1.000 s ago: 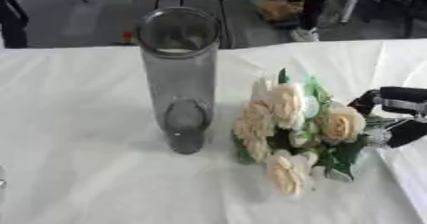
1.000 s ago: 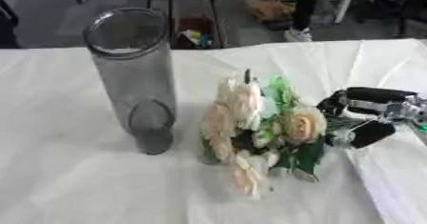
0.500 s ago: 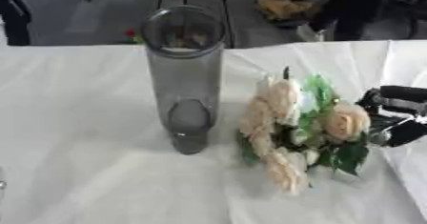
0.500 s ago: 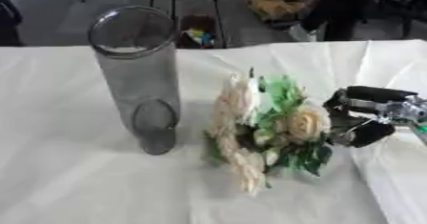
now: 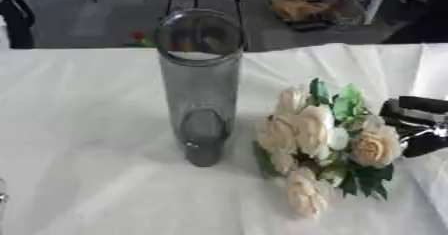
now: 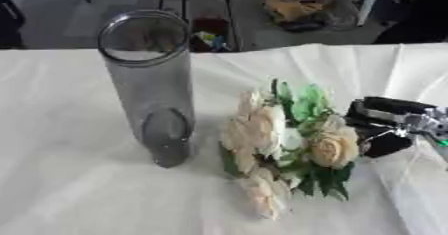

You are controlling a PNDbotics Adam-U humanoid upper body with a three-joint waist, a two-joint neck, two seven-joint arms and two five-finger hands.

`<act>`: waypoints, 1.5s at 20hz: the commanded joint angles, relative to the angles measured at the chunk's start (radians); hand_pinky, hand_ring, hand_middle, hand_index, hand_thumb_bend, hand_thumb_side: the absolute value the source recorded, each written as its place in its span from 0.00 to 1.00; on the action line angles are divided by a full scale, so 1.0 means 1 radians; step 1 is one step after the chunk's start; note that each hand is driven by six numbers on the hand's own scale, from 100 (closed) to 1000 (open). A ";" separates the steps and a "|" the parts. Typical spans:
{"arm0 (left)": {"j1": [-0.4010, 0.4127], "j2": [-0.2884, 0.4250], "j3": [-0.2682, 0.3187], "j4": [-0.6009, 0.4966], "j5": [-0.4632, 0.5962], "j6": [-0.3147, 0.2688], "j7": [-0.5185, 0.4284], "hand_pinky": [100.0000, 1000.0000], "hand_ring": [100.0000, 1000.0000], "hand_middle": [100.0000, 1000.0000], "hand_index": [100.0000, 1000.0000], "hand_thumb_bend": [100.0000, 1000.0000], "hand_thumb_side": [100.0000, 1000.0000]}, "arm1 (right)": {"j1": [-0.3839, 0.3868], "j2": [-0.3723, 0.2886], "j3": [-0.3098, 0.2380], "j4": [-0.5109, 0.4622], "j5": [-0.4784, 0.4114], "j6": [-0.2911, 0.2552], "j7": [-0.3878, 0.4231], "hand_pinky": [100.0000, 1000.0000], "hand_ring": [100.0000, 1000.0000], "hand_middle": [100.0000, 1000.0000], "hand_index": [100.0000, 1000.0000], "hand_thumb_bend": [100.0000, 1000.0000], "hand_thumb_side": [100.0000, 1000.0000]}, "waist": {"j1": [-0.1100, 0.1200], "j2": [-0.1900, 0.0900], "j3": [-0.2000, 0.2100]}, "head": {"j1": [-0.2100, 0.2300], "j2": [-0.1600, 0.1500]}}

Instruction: Arrange flowers into the vase.

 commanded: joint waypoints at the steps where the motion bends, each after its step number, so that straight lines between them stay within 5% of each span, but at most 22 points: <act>1: -0.016 0.007 0.002 -0.013 -0.002 0.004 -0.001 0.70 0.82 0.76 0.88 0.18 0.97 | -0.004 -0.019 -0.004 0.014 -0.031 -0.003 -0.054 0.19 0.00 0.00 0.10 0.06 0.26 | 0.000 -0.016 0.000 | -0.001 -0.016; 10: -0.017 0.008 0.002 -0.013 -0.002 0.008 0.000 0.69 0.81 0.75 0.88 0.17 0.97 | -0.006 -0.024 -0.006 0.009 -0.052 -0.045 -0.223 0.10 0.00 0.00 0.04 0.01 0.26 | -0.001 -0.018 0.000 | 0.003 -0.016; 30: -0.006 0.019 0.005 -0.013 0.002 0.015 0.000 0.69 0.81 0.75 0.88 0.17 0.97 | 0.015 -0.108 -0.098 -0.171 -0.410 0.095 -0.221 0.08 0.00 0.00 0.05 0.00 0.21 | -0.007 -0.050 -0.023 | 0.024 -0.009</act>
